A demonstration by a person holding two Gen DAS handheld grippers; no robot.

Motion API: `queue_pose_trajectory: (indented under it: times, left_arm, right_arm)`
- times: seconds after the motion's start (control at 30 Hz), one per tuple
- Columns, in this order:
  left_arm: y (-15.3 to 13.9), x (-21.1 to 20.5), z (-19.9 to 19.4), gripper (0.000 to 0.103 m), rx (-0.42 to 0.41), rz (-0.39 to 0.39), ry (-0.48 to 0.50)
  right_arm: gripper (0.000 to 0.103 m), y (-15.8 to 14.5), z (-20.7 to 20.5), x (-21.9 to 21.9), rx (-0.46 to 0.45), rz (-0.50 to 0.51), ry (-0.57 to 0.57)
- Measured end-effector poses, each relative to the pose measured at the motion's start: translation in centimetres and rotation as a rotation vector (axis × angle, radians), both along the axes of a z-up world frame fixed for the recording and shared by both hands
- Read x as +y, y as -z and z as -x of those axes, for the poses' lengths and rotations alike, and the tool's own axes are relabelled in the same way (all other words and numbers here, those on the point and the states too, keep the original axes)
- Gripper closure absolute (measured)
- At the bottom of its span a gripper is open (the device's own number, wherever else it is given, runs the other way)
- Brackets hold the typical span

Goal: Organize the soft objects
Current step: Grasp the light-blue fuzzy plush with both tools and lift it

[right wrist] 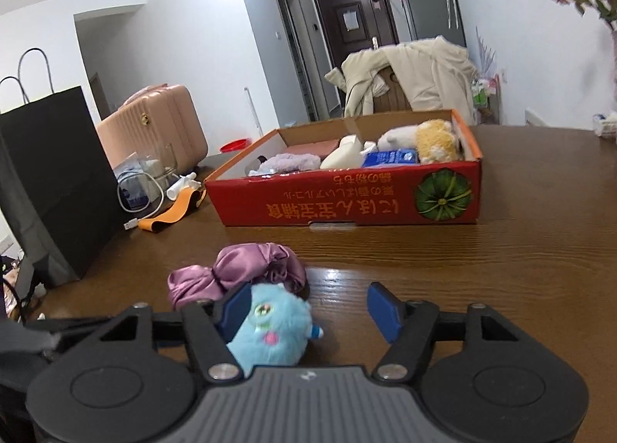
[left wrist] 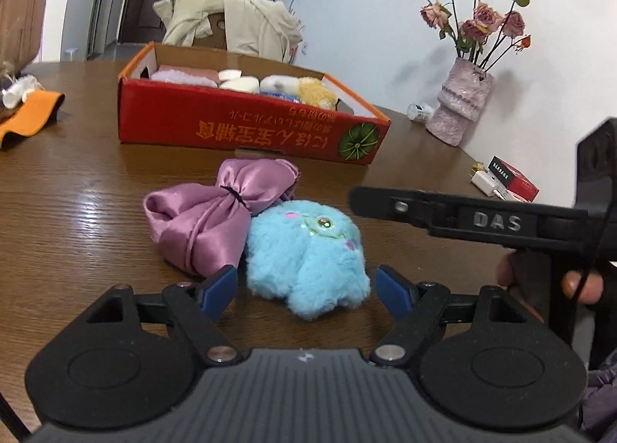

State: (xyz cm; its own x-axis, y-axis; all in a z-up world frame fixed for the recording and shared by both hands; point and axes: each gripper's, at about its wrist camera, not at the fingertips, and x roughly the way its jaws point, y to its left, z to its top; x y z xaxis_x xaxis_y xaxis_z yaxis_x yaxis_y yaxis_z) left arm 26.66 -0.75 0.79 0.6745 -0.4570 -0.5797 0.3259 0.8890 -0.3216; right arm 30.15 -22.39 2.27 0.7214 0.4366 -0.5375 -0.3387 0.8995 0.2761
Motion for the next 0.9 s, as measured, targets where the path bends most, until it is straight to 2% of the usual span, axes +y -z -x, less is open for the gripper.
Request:
queue_pose_trajectory:
  times: [0.1, 0.13, 0.27, 0.3, 0.43, 0.53, 0.6, 0.7, 0.8, 0.9]
  left_arm:
    - [0.5, -0.1, -0.6, 0.024, 0.02, 0.009, 0.001]
    - [0.6, -0.2, -0.7, 0.027, 0.023, 0.005, 0.004]
    - [0.8, -1.0, -0.7, 0.029, 0.023, 0.005, 0.034]
    - [0.8, -1.3, -0.7, 0.029, 0.019, 0.008, 0.046]
    - [0.9, -2.8, -0.8, 0.031, 0.015, 0.012, 0.113]
    - [1.0, -3.3, -1.2, 0.03, 0.015, -0.002, 0.11]
    - [1.1, -2.9, -1.6, 0.028, 0.024, -0.002, 0.06]
    - [0.9, -1.8, -1.7, 0.028, 0.011, -0.048, -0.057]
    - [0.4, -0.7, -1.8, 0.028, 0.033, 0.038, -0.058]
    - [0.0, -1.5, -1.8, 0.028, 0.031, 0.065, -0.03]
  right_arm:
    - [0.042, 0.7, -1.5, 0.9, 0.023, -0.005, -0.038]
    - [0.045, 1.0, -1.9, 1.1, 0.035, -0.012, -0.054]
    - [0.065, 2.2, -2.4, 1.2, 0.091, -0.053, -0.102]
    - [0.067, 2.2, -2.2, 0.8, 0.099, -0.073, -0.11]
    - [0.067, 2.2, -0.2, -1.6, 0.113, -0.086, -0.052]
    - [0.067, 2.4, 0.9, -3.4, 0.133, -0.124, 0.002]
    - [0.068, 2.3, 1.6, -3.9, 0.122, -0.113, 0.037]
    - [0.066, 1.4, 2.2, -4.5, 0.069, -0.063, 0.081]
    - [0.066, 1.0, 1.8, -5.6, 0.052, -0.078, 0.097]
    - [0.066, 1.4, 1.1, -5.9, 0.06, -0.076, 0.105]
